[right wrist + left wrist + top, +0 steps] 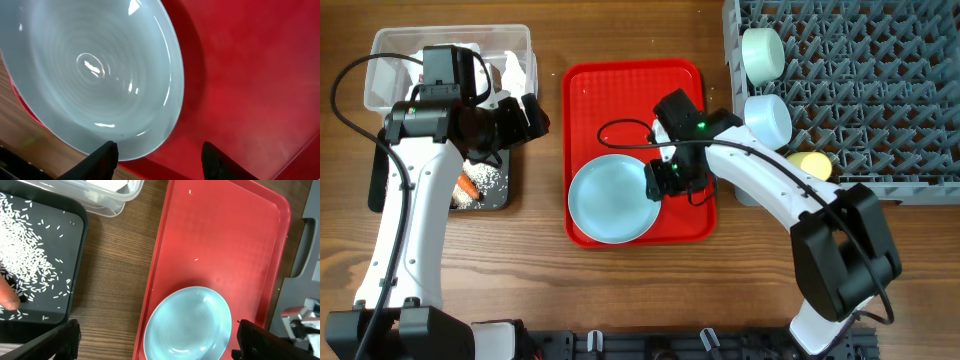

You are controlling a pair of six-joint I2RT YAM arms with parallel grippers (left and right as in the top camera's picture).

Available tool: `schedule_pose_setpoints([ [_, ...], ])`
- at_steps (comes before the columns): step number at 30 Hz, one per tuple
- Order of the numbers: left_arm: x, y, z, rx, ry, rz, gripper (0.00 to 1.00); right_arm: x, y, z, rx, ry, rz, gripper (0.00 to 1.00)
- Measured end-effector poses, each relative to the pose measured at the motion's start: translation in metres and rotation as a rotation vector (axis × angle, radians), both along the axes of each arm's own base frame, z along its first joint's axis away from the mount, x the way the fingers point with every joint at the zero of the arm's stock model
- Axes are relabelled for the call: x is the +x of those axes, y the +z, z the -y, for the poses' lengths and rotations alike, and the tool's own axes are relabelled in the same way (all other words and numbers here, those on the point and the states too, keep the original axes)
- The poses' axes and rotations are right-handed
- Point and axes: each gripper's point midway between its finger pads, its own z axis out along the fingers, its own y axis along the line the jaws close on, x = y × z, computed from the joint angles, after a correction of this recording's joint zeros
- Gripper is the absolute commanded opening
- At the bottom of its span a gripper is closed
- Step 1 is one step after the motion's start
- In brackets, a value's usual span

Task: Sort waste into correct bins and load items into the dishwasher rack
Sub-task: 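Grasp the rim of the light-blue plate with the right gripper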

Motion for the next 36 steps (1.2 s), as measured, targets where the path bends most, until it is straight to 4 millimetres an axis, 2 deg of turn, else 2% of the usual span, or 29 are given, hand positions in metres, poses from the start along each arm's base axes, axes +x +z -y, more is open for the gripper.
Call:
schedule_pose_setpoints([
  [4, 0.0, 0.0, 0.0, 0.0, 0.0, 0.0, 1.0, 0.0, -0.015, 0.0, -0.015, -0.003, -0.027, 0.56],
  [5, 0.0, 0.0, 0.0, 0.0, 0.0, 0.0, 1.0, -0.002, -0.024, 0.0, -0.025, -0.002, -0.05, 0.56],
  [8, 0.0, 0.0, 0.0, 0.0, 0.0, 0.0, 1.0, -0.005, -0.029, 0.001, -0.019, 0.002, -0.073, 0.56],
  [10, 0.0, 0.0, 0.0, 0.0, 0.0, 0.0, 1.0, -0.004, -0.03, 0.003, -0.021, 0.001, -0.076, 0.56],
  [14, 0.0, 0.0, 0.0, 0.0, 0.0, 0.0, 1.0, 0.008, -0.032, 0.009, -0.035, 0.008, -0.025, 0.44],
  [20, 0.0, 0.0, 0.0, 0.0, 0.0, 0.0, 1.0, 0.032, -0.032, 0.0, -0.006, 0.033, 0.094, 0.32],
  [23, 0.0, 0.0, 0.0, 0.0, 0.0, 0.0, 1.0, 0.034, -0.036, 0.0, 0.001, 0.051, 0.113, 0.26],
  [27, 0.0, 0.0, 0.0, 0.0, 0.0, 0.0, 1.0, 0.029, -0.041, 0.002, -0.005, 0.063, 0.103, 0.25],
  [36, 0.0, 0.0, 0.0, 0.0, 0.0, 0.0, 1.0, 0.027, -0.04, -0.006, 0.005, 0.128, 0.131, 0.25],
])
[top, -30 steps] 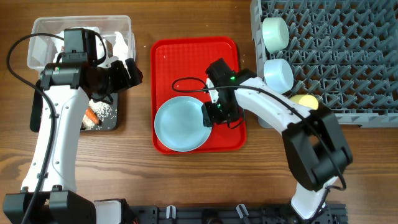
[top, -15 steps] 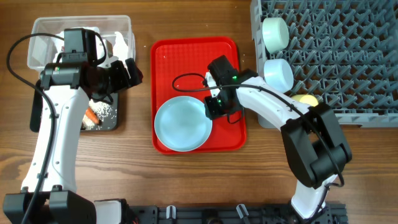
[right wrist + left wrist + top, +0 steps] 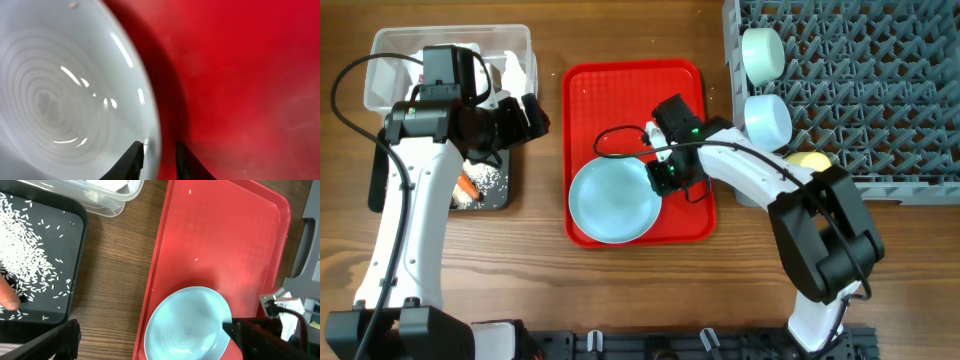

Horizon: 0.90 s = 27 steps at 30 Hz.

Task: Sort waste into correct bins and load items into the dishwasher rack
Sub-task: 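Grasp the rim of the light-blue plate with the right gripper, then lift the plate and carry it right into the dish rack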

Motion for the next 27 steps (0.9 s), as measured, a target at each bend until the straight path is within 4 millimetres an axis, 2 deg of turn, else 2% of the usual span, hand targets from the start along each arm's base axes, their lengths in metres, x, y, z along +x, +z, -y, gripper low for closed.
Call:
schedule_pose_setpoints([
  [1, 0.0, 0.0, 0.0, 0.0, 0.0, 0.0, 1.0, -0.001, 0.0, -0.003, 0.001, 0.014, 0.005, 0.21],
  [2, 0.0, 0.0, 0.0, 0.0, 0.0, 0.0, 1.0, -0.002, 0.0, -0.005, 0.001, 0.027, 0.009, 0.09],
  [3, 0.0, 0.0, 0.0, 0.0, 0.0, 0.0, 1.0, -0.004, 0.0, -0.007, -0.001, 0.038, 0.013, 0.04],
  [8, 0.0, 0.0, 0.0, 0.0, 0.0, 0.0, 1.0, -0.003, 0.0, -0.008, 0.0, 0.044, 0.021, 0.04],
  [13, 0.0, 0.0, 0.0, 0.0, 0.0, 0.0, 1.0, 0.002, 0.001, 0.006, -0.012, 0.004, 0.003, 0.04],
  [16, 0.0, 0.0, 0.0, 0.0, 0.0, 0.0, 1.0, 0.016, 0.018, 0.022, -0.018, -0.046, 0.017, 0.04],
  [18, 0.0, 0.0, 0.0, 0.0, 0.0, 0.0, 1.0, 0.032, 0.039, 0.03, -0.009, -0.082, 0.062, 0.04],
  [21, 0.0, 0.0, 0.0, 0.0, 0.0, 0.0, 1.0, 0.069, 0.096, 0.043, 0.026, -0.147, 0.197, 0.04],
  [23, 0.0, 0.0, 0.0, 0.0, 0.0, 0.0, 1.0, 0.093, 0.143, 0.057, 0.042, -0.2, 0.324, 0.04],
  [24, 0.0, 0.0, 0.0, 0.0, 0.0, 0.0, 1.0, 0.111, 0.185, 0.075, 0.034, -0.256, 0.446, 0.04],
  [26, 0.0, 0.0, 0.0, 0.0, 0.0, 0.0, 1.0, 0.122, 0.223, 0.097, 0.009, -0.317, 0.56, 0.04],
  [27, 0.0, 0.0, 0.0, 0.0, 0.0, 0.0, 1.0, 0.129, 0.246, 0.115, -0.029, -0.372, 0.643, 0.04],
])
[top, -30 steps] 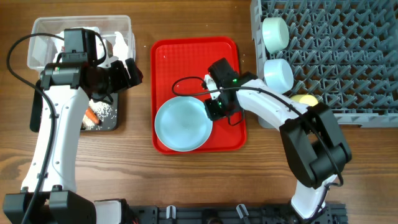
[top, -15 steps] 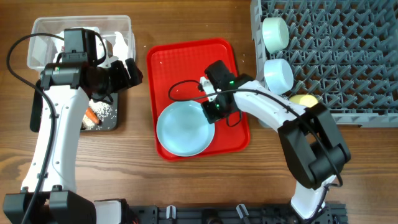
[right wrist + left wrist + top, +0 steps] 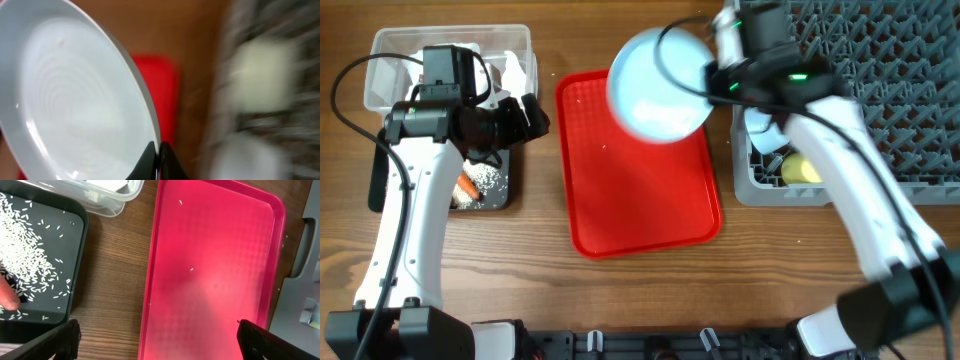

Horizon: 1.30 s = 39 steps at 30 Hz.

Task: Sort waste into correct bins and load items into the dishwasher rack
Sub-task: 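Lift the plate and carry it right into the dish rack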

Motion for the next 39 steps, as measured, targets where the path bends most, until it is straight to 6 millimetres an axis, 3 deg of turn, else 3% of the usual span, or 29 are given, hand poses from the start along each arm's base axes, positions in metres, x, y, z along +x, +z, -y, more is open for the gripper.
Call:
schedule_pose_setpoints([
  [1, 0.0, 0.0, 0.0, 0.0, 0.0, 0.0, 1.0, 0.005, 0.022, 0.021, -0.041, -0.078, 0.077, 0.04],
  [4, 0.0, 0.0, 0.0, 0.0, 0.0, 0.0, 1.0, 0.009, 0.064, 0.086, -0.188, -0.319, 0.224, 0.04],
  [9, 0.0, 0.0, 0.0, 0.0, 0.0, 0.0, 1.0, 0.003, 0.098, 0.174, -0.485, -0.582, 0.308, 0.04],
  [12, 0.0, 0.0, 0.0, 0.0, 0.0, 0.0, 1.0, 0.002, 0.105, 0.2, -0.609, -0.614, 0.3, 0.04],
  [14, 0.0, 0.0, 0.0, 0.0, 0.0, 0.0, 1.0, 0.003, 0.1, 0.213, -0.683, -0.606, 0.26, 0.04],
  [18, 0.0, 0.0, 0.0, 0.0, 0.0, 0.0, 1.0, 0.01, 0.068, 0.232, -0.843, -0.538, 0.112, 0.04],
  [29, 0.0, 0.0, 0.0, 0.0, 0.0, 0.0, 1.0, 0.037, -0.009, 0.229, -1.009, -0.33, -0.116, 0.06],
  [30, 0.0, 0.0, 0.0, 0.0, 0.0, 0.0, 1.0, 0.037, -0.015, 0.229, -1.013, -0.319, -0.132, 0.14],
  [31, 0.0, 0.0, 0.0, 0.0, 0.0, 0.0, 1.0, 0.037, -0.021, 0.229, -1.022, -0.308, -0.151, 0.32],
  [32, 0.0, 0.0, 0.0, 0.0, 0.0, 0.0, 1.0, 0.038, -0.025, 0.229, -1.03, -0.297, -0.165, 0.99],
  [39, 0.0, 0.0, 0.0, 0.0, 0.0, 0.0, 1.0, 0.04, -0.036, 0.228, -1.036, -0.27, -0.188, 1.0],
])
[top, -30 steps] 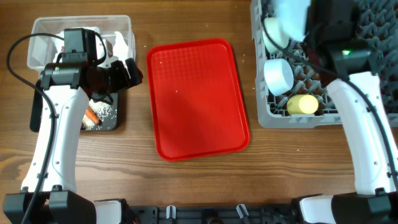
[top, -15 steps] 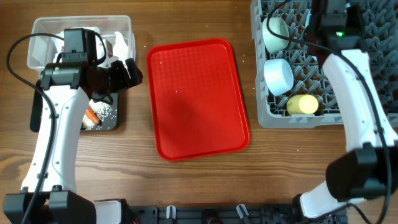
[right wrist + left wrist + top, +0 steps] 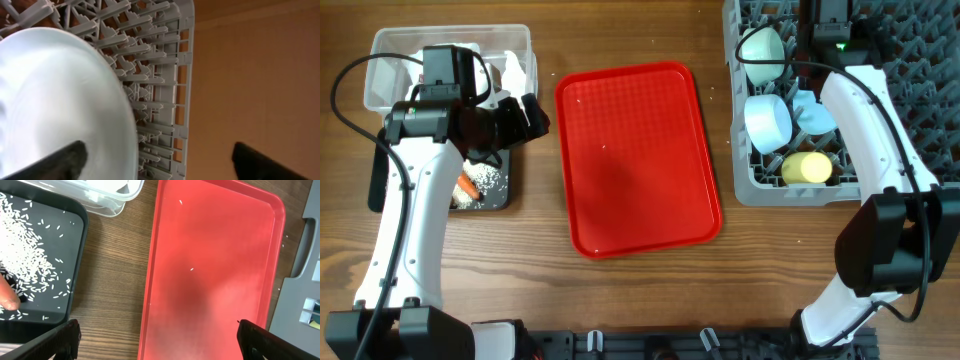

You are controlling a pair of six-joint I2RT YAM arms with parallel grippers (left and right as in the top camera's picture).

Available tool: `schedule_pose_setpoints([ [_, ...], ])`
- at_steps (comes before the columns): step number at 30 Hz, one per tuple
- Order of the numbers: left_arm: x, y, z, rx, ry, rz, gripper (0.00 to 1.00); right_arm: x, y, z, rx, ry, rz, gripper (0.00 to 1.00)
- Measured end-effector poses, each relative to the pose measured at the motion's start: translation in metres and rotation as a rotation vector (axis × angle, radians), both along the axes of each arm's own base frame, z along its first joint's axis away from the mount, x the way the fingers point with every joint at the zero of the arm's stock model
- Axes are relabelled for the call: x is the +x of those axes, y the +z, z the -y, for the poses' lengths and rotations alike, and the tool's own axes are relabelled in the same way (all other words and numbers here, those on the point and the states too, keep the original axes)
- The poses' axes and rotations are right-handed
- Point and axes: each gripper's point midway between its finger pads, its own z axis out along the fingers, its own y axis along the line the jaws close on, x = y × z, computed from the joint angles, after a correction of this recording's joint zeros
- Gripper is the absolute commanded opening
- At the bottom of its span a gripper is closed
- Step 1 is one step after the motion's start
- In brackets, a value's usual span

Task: Sort waste into correct bins and load items into the dishwasher rack
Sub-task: 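Lift the plate and carry it right into the dish rack, then set the plate upright in the rack and open the right gripper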

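The pale blue plate (image 3: 812,110) stands on edge in the grey dishwasher rack (image 3: 880,150), between the cups. In the right wrist view the plate (image 3: 60,100) fills the left side, against the rack's tines (image 3: 150,75). My right gripper (image 3: 162,162) is open, its fingers wide apart, one beside the plate; overhead the right gripper (image 3: 815,75) hangs over the rack's left end. My left gripper (image 3: 160,345) is open over the red tray (image 3: 215,255), holding nothing. Overhead, the left gripper (image 3: 535,115) hovers between the bins and the tray (image 3: 640,160).
The rack also holds a white cup (image 3: 762,50), a pale bowl (image 3: 768,122) and a yellow item (image 3: 805,167). At far left sit a clear bin (image 3: 390,50) and a black tray (image 3: 490,190) with rice and food scraps. A few rice grains lie on the red tray.
My right gripper held the plate in the air over the tray's far right corner. Now the plate stands in the rack and the gripper is open. The left arm has not moved.
The plate lay on the red tray with my right gripper open at its rim. The fingers then closed around the rim. Later the plate was lifted toward the rack, leaving the tray bare. It now stands in the rack, released.
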Motion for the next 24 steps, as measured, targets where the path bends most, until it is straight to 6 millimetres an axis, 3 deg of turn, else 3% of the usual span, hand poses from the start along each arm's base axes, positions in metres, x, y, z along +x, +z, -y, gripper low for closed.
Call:
schedule_pose_setpoints([
  [5, 0.0, 0.0, 0.0, 0.0, 0.0, 0.0, 1.0, 0.0, 0.001, 0.0, 0.016, -0.018, 0.03, 1.0],
  [8, 0.0, 0.0, 0.0, 0.0, 0.0, 0.0, 1.0, 0.001, 0.013, 0.0, 0.036, -0.03, 0.096, 1.0],
  [10, 0.0, 0.0, 0.0, 0.0, 0.0, 0.0, 1.0, -0.001, 0.031, -0.001, 0.053, -0.035, 0.16, 1.0],
  [14, 0.0, 0.0, 0.0, 0.0, 0.0, 0.0, 1.0, -0.02, 0.096, -0.015, 0.141, 0.005, 0.356, 1.0],
  [18, 0.0, 0.0, 0.0, 0.0, 0.0, 0.0, 1.0, -0.053, 0.158, -0.063, 0.356, 0.205, 0.502, 1.0],
  [21, 0.0, 0.0, 0.0, 0.0, 0.0, 0.0, 1.0, -0.074, 0.186, -0.108, 0.543, 0.416, 0.541, 1.0],
  [23, 0.0, 0.0, 0.0, 0.0, 0.0, 0.0, 1.0, -0.089, 0.199, -0.146, 0.713, 0.589, 0.54, 1.0],
  [24, 0.0, 0.0, 0.0, 0.0, 0.0, 0.0, 1.0, -0.106, 0.209, -0.19, 0.921, 0.772, 0.506, 1.0],
])
